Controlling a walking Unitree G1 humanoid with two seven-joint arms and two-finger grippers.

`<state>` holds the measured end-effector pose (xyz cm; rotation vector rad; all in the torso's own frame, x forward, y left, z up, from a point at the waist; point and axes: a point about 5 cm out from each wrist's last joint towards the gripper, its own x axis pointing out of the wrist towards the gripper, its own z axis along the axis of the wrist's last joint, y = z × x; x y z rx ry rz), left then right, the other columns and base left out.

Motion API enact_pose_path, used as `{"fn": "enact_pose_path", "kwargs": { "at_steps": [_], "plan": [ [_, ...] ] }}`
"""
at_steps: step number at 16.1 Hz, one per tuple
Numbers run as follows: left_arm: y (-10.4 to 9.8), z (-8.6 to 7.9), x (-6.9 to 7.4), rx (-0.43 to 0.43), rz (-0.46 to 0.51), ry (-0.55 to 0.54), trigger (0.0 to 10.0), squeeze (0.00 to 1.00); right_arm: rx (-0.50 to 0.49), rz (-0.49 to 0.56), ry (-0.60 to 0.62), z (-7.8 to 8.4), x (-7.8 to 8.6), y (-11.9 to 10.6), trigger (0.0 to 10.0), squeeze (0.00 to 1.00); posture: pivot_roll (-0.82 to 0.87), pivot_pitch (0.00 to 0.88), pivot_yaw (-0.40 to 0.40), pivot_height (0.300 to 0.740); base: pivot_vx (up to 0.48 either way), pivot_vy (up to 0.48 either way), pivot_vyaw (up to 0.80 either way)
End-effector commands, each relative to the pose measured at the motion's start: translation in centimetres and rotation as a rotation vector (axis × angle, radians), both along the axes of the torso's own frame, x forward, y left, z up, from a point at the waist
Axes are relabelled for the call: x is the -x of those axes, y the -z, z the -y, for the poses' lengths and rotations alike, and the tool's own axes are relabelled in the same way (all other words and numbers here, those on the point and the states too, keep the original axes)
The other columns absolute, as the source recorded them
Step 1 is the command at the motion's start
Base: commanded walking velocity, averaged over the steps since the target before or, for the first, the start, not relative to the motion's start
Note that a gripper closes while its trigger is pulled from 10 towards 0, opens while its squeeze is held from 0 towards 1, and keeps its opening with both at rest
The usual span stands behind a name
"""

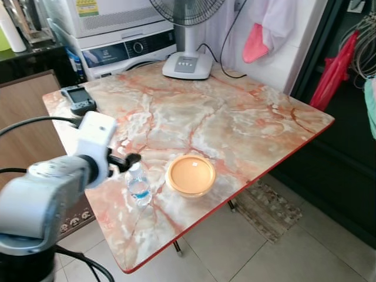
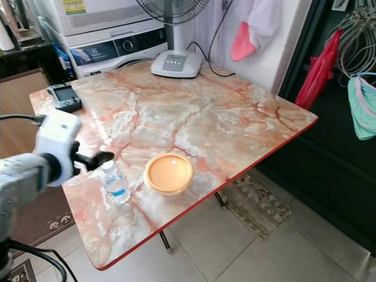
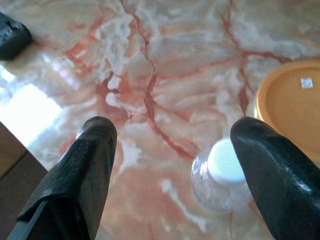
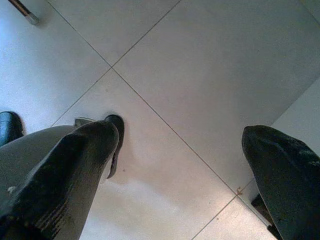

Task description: Restocking fridge

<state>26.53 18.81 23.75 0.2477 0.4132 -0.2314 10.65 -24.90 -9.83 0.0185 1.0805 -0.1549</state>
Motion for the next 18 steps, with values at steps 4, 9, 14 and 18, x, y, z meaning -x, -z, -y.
{"fn": "enact_pose_path", "kwargs": {
  "at_steps": [4,9,14,18],
  "plan": [
    [-0.4,0.5,0.0,0.103,-0.016,0.05,10.0,0.0,0.001,-0.004,0.009,0.2,0.1,0.0,10.0,0.0,0.24,0.023,-0.022,0.74,0.0,0.0,0.0],
    [-0.9,1.5,0.1,0.095,0.002,0.123,10.0,0.0,0.004,-0.003,0.01,0.4,0.1,-0.1,10.0,0.0,0.23,0.042,-0.029,0.74,0.0,0.0,0.0],
    [-0.1,1.1,0.3,0.072,-0.073,0.097,10.0,0.0,0.006,-0.002,0.012,0.5,0.1,-0.1,10.0,0.0,0.23,0.049,-0.033,0.74,0.0,0.0,0.0],
    [0.4,1.4,0.6,0.072,-0.111,0.111,10.0,0.0,0.008,-0.002,0.011,0.5,0.0,-0.1,10.0,0.0,0.23,0.05,-0.036,0.74,0.0,0.0,0.0]
  ]
}}
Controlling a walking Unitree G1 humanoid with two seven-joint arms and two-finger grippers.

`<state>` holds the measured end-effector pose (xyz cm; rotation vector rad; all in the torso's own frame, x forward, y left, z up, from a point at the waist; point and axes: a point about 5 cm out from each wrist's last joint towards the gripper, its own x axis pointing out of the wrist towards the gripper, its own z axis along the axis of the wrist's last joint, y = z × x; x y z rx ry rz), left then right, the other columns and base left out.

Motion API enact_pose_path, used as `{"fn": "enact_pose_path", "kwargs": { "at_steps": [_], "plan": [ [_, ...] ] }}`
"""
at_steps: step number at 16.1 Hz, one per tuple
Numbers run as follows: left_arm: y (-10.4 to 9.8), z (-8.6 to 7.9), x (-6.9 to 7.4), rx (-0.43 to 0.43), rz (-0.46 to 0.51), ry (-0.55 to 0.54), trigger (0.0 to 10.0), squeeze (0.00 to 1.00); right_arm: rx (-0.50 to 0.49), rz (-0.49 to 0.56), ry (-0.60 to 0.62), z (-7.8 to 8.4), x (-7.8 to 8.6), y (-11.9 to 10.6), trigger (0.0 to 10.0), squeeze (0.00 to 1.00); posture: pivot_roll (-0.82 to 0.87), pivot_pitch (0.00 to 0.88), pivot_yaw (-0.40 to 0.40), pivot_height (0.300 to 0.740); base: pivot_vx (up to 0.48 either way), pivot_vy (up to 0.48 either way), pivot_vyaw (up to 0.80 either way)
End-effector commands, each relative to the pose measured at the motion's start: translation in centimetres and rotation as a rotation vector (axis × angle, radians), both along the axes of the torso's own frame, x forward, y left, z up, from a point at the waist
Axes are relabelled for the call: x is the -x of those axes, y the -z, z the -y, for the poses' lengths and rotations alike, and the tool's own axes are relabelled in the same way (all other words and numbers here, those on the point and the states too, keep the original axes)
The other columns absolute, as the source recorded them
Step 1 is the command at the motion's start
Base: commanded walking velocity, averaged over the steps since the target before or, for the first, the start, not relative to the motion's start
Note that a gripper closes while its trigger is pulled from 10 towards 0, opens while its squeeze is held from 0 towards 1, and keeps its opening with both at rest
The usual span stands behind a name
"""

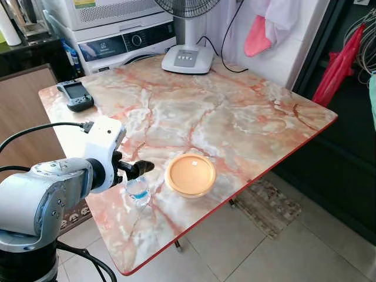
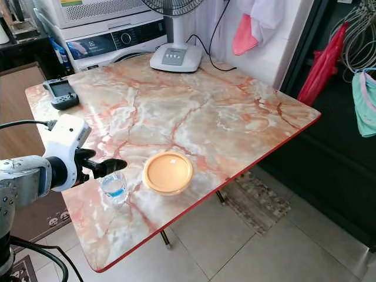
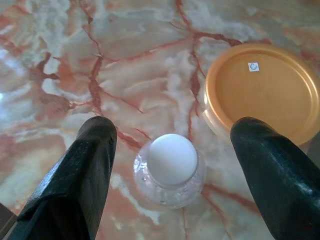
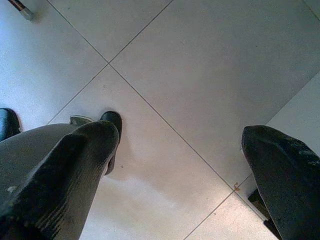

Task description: Restocking fridge

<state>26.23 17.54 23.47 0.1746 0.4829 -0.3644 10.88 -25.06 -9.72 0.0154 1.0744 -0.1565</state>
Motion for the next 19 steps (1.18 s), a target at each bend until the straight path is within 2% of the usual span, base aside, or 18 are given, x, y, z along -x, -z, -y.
{"fn": "enact_pose_path", "kwargs": {
  "at_steps": [1,5,7,9,10,18,19],
  "plan": [
    [0.27,0.16,0.38,-0.021,-0.023,0.015,10.0,0.0,0.004,-0.008,0.011,0.39,0.22,-0.04,10.0,0.0,0.23,0.051,-0.036,0.74,0.0,0.0,0.0],
    [0.78,0.32,0.81,-0.036,-0.042,0.031,10.0,0.0,0.005,-0.008,0.008,0.4,0.21,-0.05,10.0,0.0,0.23,0.051,-0.036,0.74,0.0,0.0,0.0],
    [0.9,0.2,0.8,-0.044,-0.045,0.024,4.7,0.0,0.004,-0.007,0.014,0.39,0.22,-0.04,10.0,0.0,0.23,0.05,-0.036,0.74,0.0,0.0,0.0],
    [1.11,0.16,0.84,-0.051,-0.052,0.025,4.2,0.0,0.003,-0.006,0.016,0.36,0.23,-0.03,10.0,0.0,0.23,0.052,-0.034,0.74,0.0,0.0,0.0],
    [1.1,0.15,0.83,-0.051,-0.052,0.026,3.6,0.0,0.003,-0.006,0.017,0.35,0.23,-0.03,10.0,0.0,0.23,0.052,-0.034,0.74,0.0,0.0,0.0],
    [1.07,0.23,0.65,-0.052,-0.03,0.023,3.8,0.0,0.003,-0.005,0.017,0.39,0.15,-0.06,10.0,0.0,0.23,0.05,-0.035,0.74,0.0,0.0,0.0],
    [1.13,0.28,0.63,-0.051,-0.028,0.021,3.5,0.0,0.003,-0.005,0.017,0.42,0.17,-0.06,10.0,0.0,0.23,0.051,-0.036,0.74,0.0,0.0,0.0]
  ]
}}
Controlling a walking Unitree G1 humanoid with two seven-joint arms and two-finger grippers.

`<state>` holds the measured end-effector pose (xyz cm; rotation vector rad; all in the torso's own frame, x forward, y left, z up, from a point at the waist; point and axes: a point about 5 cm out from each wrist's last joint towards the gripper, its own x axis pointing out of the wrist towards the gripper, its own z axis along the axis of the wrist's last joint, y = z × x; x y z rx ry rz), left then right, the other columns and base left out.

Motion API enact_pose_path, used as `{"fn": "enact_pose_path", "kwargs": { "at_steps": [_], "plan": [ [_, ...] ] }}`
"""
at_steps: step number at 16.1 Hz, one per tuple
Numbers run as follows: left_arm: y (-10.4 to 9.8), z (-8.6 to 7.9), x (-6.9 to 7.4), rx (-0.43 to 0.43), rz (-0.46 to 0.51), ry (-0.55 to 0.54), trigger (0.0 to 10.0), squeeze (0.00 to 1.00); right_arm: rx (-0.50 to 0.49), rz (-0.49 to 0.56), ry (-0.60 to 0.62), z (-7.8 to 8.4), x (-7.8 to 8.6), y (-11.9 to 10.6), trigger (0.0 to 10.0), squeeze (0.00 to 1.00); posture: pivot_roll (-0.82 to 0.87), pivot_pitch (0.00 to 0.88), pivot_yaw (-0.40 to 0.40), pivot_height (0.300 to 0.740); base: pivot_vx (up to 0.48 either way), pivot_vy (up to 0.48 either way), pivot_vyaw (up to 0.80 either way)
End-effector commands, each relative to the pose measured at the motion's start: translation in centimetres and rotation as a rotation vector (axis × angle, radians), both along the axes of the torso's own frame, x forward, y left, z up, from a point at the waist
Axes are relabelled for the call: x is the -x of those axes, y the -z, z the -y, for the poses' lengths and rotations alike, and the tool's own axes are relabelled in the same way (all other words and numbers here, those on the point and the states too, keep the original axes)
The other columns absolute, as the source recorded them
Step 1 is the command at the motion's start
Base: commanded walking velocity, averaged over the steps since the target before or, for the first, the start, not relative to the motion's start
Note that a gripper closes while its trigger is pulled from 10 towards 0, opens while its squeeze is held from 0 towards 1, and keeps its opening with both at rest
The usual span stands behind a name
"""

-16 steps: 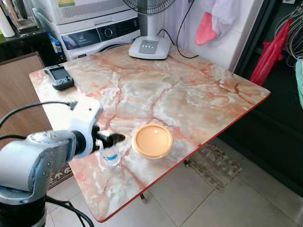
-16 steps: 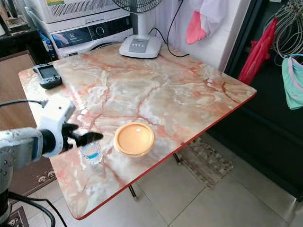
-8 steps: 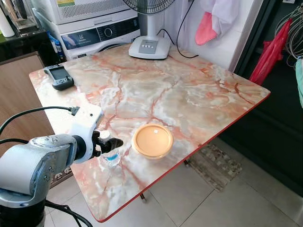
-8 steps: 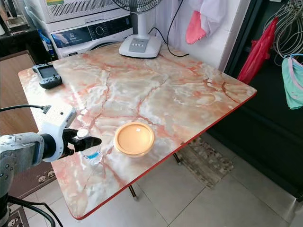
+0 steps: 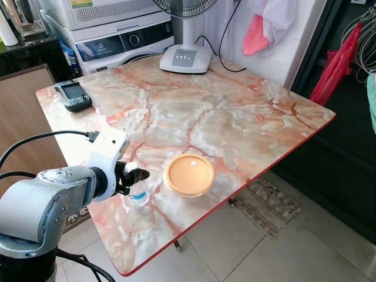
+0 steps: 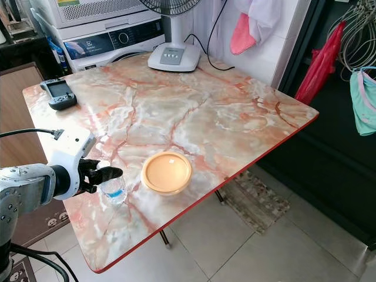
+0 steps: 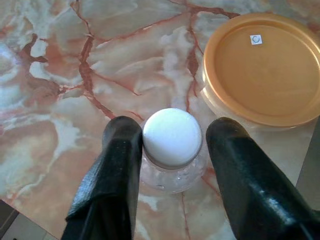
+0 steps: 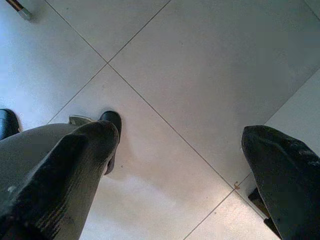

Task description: Restocking fridge

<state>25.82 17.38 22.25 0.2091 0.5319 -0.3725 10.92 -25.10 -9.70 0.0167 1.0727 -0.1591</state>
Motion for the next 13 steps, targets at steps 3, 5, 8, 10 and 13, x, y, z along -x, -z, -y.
{"fn": "enact_pose_path", "kwargs": {
  "at_steps": [3,5,8,10,13],
  "plan": [
    [0.0,0.1,0.2,-0.01,0.015,0.004,0.0,0.0,0.003,-0.008,0.015,0.4,0.2,0.0,10.0,0.0,0.23,0.052,-0.038,0.74,0.0,0.0,0.0],
    [0.1,0.0,0.2,-0.007,0.007,-0.001,0.0,0.0,0.0,-0.01,0.013,0.4,0.3,0.0,10.0,0.0,0.23,0.054,-0.039,0.74,0.0,0.0,0.0],
    [0.0,-0.4,-0.1,-0.014,0.024,-0.035,0.0,0.0,0.0,-0.01,0.012,0.4,0.2,0.0,10.0,0.0,0.23,0.052,-0.039,0.74,0.0,0.0,0.0],
    [-0.4,-0.9,-0.4,-0.025,0.054,-0.072,0.0,0.0,0.0,-0.01,0.012,0.3,0.2,0.0,10.0,0.0,0.23,0.051,-0.037,0.74,0.0,0.0,0.0],
    [-1.3,-4.0,-1.4,-0.071,0.141,-0.279,0.0,0.0,-0.004,-0.009,0.013,0.2,0.2,0.0,10.0,0.0,0.23,0.052,-0.035,0.74,0.0,0.0,0.0]
  ]
}}
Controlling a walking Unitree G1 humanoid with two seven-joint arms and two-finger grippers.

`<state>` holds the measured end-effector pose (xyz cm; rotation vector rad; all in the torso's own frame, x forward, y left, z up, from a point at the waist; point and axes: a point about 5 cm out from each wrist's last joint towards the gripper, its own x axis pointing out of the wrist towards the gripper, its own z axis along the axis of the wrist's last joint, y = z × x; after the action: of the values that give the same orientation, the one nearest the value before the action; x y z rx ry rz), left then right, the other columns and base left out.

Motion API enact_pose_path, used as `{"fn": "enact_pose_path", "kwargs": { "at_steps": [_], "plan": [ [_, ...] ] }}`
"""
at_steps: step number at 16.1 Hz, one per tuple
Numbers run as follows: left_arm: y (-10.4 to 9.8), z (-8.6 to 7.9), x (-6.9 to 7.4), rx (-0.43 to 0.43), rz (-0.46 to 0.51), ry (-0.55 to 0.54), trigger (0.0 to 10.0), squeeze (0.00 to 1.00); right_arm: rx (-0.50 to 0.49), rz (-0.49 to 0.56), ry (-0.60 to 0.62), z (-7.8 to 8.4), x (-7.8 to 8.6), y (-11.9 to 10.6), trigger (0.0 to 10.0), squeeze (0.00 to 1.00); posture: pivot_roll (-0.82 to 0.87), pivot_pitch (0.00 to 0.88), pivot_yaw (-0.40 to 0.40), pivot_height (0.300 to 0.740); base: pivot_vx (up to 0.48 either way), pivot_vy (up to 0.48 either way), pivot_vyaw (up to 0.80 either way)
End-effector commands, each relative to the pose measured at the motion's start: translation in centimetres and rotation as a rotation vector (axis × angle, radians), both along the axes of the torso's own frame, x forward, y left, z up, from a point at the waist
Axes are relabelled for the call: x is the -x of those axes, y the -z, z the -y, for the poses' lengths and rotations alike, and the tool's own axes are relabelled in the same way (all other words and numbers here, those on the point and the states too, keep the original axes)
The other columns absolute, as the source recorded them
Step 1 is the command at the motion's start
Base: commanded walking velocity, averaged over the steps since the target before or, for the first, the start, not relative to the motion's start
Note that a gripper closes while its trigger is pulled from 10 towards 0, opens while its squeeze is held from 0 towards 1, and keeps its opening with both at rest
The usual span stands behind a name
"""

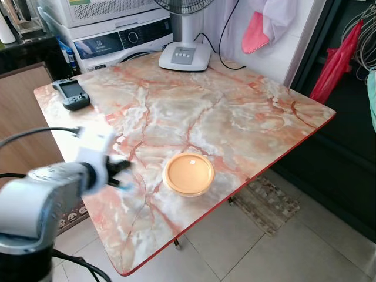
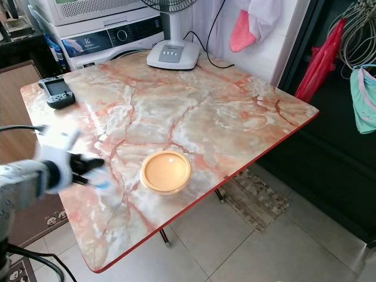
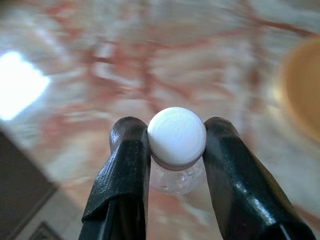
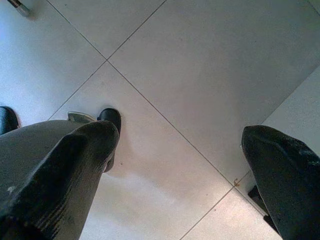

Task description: Restocking fridge

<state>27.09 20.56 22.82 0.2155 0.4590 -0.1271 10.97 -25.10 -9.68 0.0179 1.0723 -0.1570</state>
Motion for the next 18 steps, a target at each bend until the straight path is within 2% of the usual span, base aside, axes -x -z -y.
{"fn": "enact_pose_path", "kwargs": {
  "at_steps": [1,3,4,5,6,7,8,11,12,13,14,15,16,17,18],
  "plan": [
    [-1.2,-1.9,-0.3,-0.047,0.075,-0.108,0.0,0.0,-0.003,-0.01,0.015,0.2,0.3,0.0,10.0,0.0,0.23,0.052,-0.035,0.74,0.0,0.0,0.0],
    [-1.3,-4.6,-0.5,-0.063,0.118,-0.232,0.0,0.0,-0.005,-0.01,0.015,0.1,0.3,0.1,10.0,0.0,0.23,0.052,-0.031,0.74,0.0,0.0,0.0],
    [-0.7,-7.3,-0.3,-0.113,0.122,-0.349,0.0,0.0,-0.007,-0.009,0.016,0.0,0.3,0.1,10.0,0.0,0.23,0.052,-0.03,0.74,0.0,0.0,0.0],
    [-0.2,-8.9,0.0,-0.149,0.123,-0.416,0.0,0.0,-0.008,-0.008,0.019,0.0,0.3,0.1,10.0,0.0,0.23,0.051,-0.028,0.74,0.0,0.0,0.0],
    [0.6,-10.0,0.3,-0.134,0.122,-0.451,0.9,0.0,-0.008,-0.009,0.019,0.0,0.3,0.1,10.0,0.0,0.24,0.053,-0.026,0.74,0.0,0.0,0.0],
    [2.3,-11.2,0.7,-0.119,0.095,-0.479,2.9,0.0,-0.008,-0.01,0.017,-0.1,0.3,0.1,10.0,0.0,0.24,0.053,-0.025,0.74,0.0,0.0,0.0],
    [4.4,-12.4,1.4,-0.163,0.05,-0.502,10.0,0.0,-0.009,-0.011,0.017,-0.1,0.4,0.1,10.0,0.0,0.23,0.053,-0.024,0.74,0.0,0.0,0.0],
    [11.9,-12.9,3.6,-0.108,-0.041,-0.498,10.0,0.0,-0.009,-0.012,0.016,0.0,0.4,0.1,10.0,0.0,0.23,0.054,-0.025,0.74,0.0,0.0,0.0],
    [14.5,-12.3,4.3,-0.103,-0.026,-0.46,10.0,0.0,-0.007,-0.014,0.007,0.0,0.4,0.1,10.0,0.0,0.23,0.056,-0.023,0.74,0.0,0.0,0.0],
    [17.1,-11.5,5.1,-0.11,-0.064,-0.426,10.0,0.0,-0.008,-0.012,0.018,0.0,0.5,0.1,10.0,0.0,0.22,0.053,-0.022,0.74,0.0,0.0,0.0],
    [18.3,-11.1,5.5,-0.101,-0.063,-0.417,10.0,0.0,-0.008,-0.012,0.017,0.0,0.5,0.1,10.0,0.0,0.22,0.049,-0.023,0.74,0.0,0.0,0.0],
    [20.7,-10.3,6.2,-0.137,-0.077,-0.414,10.0,0.0,-0.007,-0.014,0.015,0.0,0.6,0.2,10.0,0.0,0.21,0.046,-0.022,0.74,0.0,0.0,0.0],
    [22.8,-9.2,6.8,-0.116,-0.148,-0.363,10.0,0.0,-0.007,-0.014,0.016,0.0,0.6,0.2,10.0,0.0,0.21,0.04,-0.02,0.74,0.0,0.0,0.0],
    [23.4,-8.7,7.0,-0.104,-0.173,-0.338,10.0,0.0,-0.008,-0.014,0.017,0.0,0.6,0.2,10.0,0.0,0.21,0.04,-0.02,0.74,0.0,0.0,0.0],
    [25.1,-7.5,7.3,-0.1,-0.208,-0.276,10.0,0.0,-0.009,-0.013,0.018,-0.1,0.6,0.2,10.0,0.0,0.2,0.028,-0.015,0.74,0.0,0.0,0.0]
  ]
}}
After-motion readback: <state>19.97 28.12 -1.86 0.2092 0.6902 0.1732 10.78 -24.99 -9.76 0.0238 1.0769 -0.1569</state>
